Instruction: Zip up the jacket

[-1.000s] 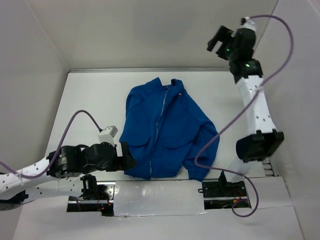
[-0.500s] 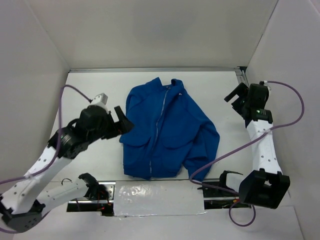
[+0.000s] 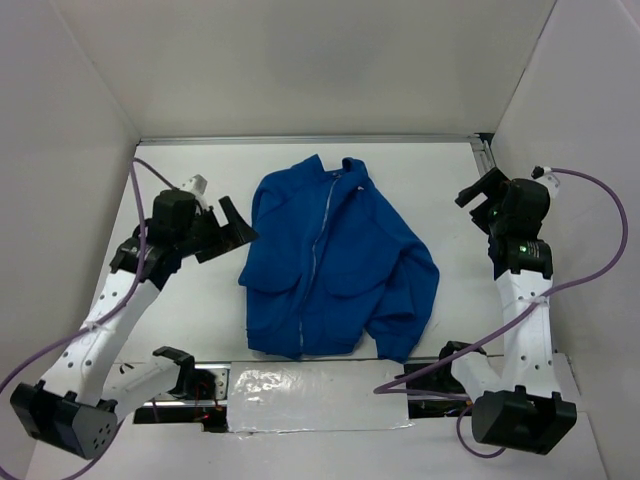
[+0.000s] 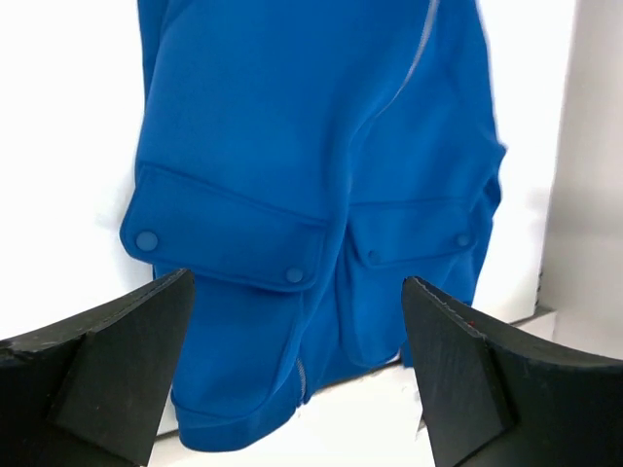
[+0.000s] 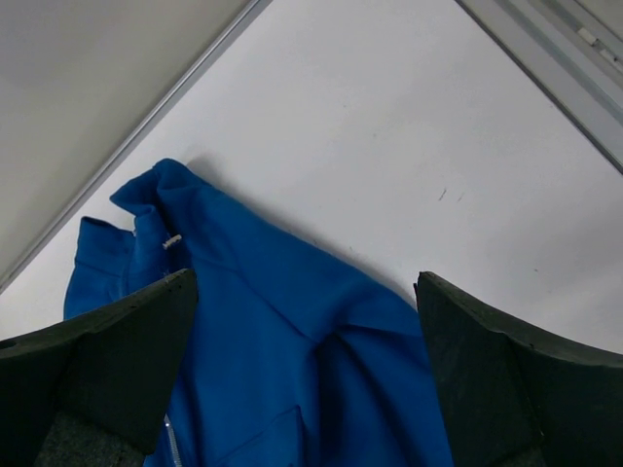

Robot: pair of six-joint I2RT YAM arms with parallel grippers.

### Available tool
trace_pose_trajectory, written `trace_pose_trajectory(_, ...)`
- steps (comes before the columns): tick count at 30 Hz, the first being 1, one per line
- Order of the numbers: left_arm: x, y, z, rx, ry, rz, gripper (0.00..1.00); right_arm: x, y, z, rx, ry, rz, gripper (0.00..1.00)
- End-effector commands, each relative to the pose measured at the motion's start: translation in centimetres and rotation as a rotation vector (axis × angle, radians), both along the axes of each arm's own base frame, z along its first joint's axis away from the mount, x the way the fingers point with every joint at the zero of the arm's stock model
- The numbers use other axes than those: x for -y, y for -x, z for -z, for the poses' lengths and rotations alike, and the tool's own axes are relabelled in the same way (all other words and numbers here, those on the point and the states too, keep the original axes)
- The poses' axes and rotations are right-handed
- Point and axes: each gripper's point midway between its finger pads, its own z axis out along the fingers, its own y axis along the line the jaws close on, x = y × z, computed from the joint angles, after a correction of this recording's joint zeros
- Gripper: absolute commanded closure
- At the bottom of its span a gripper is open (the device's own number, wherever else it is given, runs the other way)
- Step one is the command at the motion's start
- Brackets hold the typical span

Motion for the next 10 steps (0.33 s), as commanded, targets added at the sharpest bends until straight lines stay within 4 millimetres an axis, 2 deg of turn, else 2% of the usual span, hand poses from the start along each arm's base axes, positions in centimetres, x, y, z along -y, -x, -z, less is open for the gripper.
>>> trace_pose_trajectory(1,-0.59,-0.13,-1.85,0.085,0.003,-0.004,0.01,0.63,0.01,0.33,-0.01,0.014,0.033,0.0)
trace_pose_trajectory(5,-1.14,0.15,-1.89,0.095,-0.006,-0.04,0.01,0.48,-0.19,0.74,-0.005,0.012,0.022,0.0)
trace_pose_trajectory(10,-0.87,0.56,-2.01,0.125,-0.001,-0.017,0.01,0.65,0.01,0.87,-0.014,0.032,0.028,0.0)
